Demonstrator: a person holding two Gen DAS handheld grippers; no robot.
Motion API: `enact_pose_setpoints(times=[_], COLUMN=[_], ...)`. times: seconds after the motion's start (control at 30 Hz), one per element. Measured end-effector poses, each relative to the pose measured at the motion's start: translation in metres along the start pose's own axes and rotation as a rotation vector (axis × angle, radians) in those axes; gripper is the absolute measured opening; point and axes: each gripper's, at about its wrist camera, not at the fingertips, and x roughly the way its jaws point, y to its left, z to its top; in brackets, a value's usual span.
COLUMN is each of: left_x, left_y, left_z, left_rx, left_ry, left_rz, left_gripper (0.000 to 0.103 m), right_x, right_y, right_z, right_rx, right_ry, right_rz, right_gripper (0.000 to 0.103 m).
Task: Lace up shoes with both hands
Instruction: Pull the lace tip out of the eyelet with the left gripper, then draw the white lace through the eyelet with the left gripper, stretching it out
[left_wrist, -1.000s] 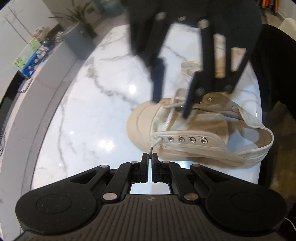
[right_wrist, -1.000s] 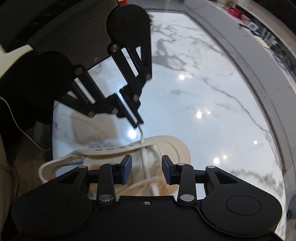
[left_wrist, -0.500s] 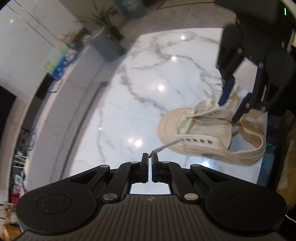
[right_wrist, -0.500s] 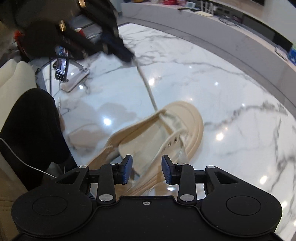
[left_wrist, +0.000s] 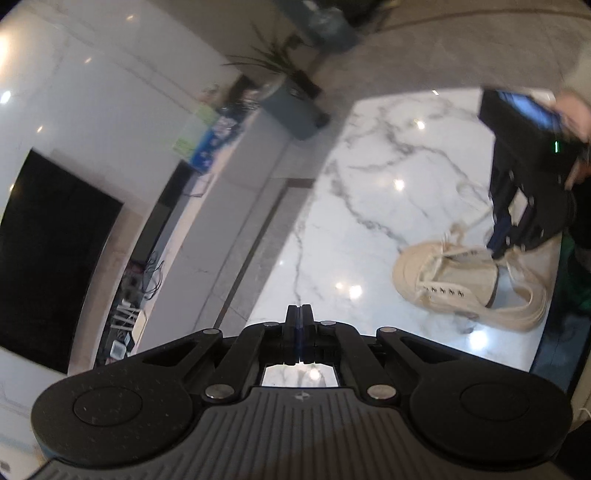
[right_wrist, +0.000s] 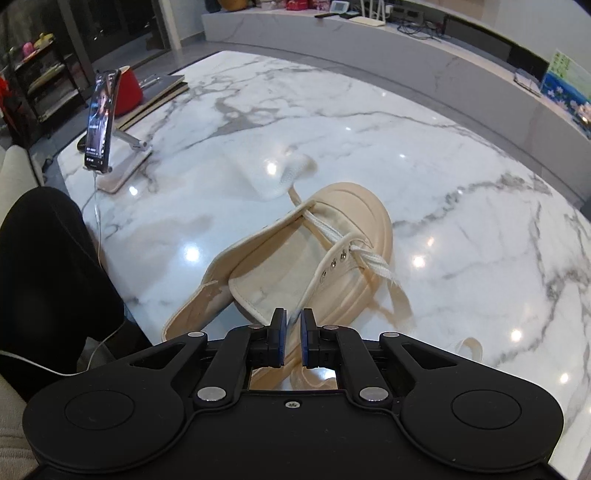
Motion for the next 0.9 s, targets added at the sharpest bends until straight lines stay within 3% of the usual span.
enact_pose_setpoints(times=[0.23, 0.4, 0.5, 0.63, 0.9], left_x=[0.004, 0.021, 0.037, 0.060, 0.110], left_y=[-0.032, -0.053, -0.065, -0.077, -0.092], left_z=[-0.010, -0.023, -0.033, -0.049, -0.081], left_rx=[-0.002, -0.033, -0.094, -0.189, -0.350], left_ry=[-0.005, -0.011, -0.017, -0.026, -0.054], left_rz=[-0.089, -0.165, -0.209, -0.257, -0.304], left_gripper=[0.000, 0.003, 0.004, 0.016, 0.017], right_x=[-0.012, -0.022, -0.026, -0.028, -0.020], right_y=[0.010, 0.019, 0.025, 0.030, 0.029], right_z=[-0.009, -0.018, -0.024, -0.029, -0.030], right_rx=[0.020, 0.009, 0.018, 0.030, 0.106], right_ry=[-0.029, -0.045, -0.068, -0.104, -0.169], right_rz=[-0.006, -0.018, -0.028, -0.049, -0.103], right_gripper=[0.009, 0.026, 0.026, 0.032, 0.037])
